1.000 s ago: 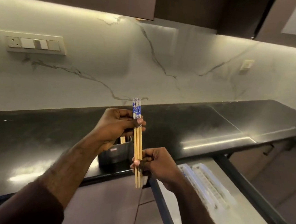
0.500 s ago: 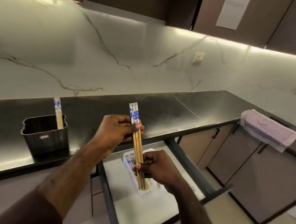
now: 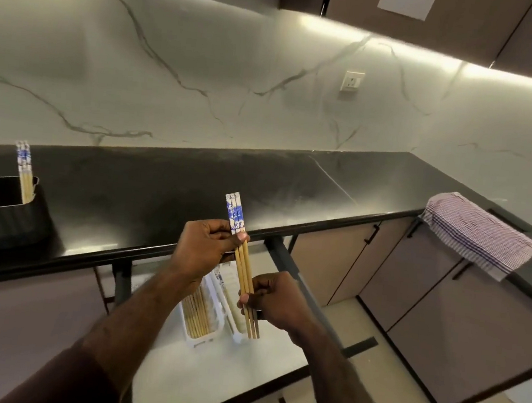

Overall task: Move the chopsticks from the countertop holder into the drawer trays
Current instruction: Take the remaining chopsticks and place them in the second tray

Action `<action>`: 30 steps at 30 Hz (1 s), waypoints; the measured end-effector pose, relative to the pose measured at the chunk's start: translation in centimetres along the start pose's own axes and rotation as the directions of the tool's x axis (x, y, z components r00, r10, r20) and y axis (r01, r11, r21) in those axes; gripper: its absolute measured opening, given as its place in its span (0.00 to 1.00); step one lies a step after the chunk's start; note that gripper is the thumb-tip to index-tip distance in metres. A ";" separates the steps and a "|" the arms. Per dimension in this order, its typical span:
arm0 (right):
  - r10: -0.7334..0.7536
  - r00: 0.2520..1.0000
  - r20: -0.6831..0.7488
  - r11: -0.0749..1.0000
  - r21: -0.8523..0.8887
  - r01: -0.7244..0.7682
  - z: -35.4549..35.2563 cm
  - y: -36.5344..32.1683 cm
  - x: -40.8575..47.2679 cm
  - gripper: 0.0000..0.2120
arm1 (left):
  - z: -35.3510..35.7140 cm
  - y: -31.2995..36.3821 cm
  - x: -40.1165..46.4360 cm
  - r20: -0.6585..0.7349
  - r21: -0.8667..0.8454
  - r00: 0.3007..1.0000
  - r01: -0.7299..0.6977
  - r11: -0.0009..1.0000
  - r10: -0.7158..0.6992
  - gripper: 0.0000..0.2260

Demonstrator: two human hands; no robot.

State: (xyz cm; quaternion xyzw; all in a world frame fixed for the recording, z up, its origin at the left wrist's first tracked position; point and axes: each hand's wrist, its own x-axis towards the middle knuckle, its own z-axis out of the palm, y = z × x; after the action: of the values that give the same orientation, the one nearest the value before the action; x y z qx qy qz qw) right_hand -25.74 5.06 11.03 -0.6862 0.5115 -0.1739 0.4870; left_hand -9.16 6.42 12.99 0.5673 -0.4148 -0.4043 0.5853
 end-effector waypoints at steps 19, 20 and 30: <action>0.446 0.882 0.149 0.894 -0.115 -0.432 1.4 15.6 19.2 0.11 | 6.5 -20.7 12.7 -0.098 0.420 0.956 0.292 0.859 -0.277 0.11; 0.451 0.879 0.152 0.891 -0.125 -0.436 1.6 16.1 20.0 0.11 | 6.6 -21.4 13.0 -0.104 0.464 0.960 0.279 0.841 -0.261 0.13; 0.424 0.899 0.110 0.837 -0.427 -0.342 4.9 18.3 25.7 0.13 | 6.4 -28.2 15.6 -0.021 0.891 0.966 0.136 0.434 -0.259 0.17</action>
State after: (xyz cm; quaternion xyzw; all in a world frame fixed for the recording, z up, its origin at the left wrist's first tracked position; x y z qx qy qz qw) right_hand -21.15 -15.01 -13.38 -0.6675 0.6117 0.1050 0.4114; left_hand -10.15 -11.24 -14.68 0.8074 -0.5288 -0.2284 0.1278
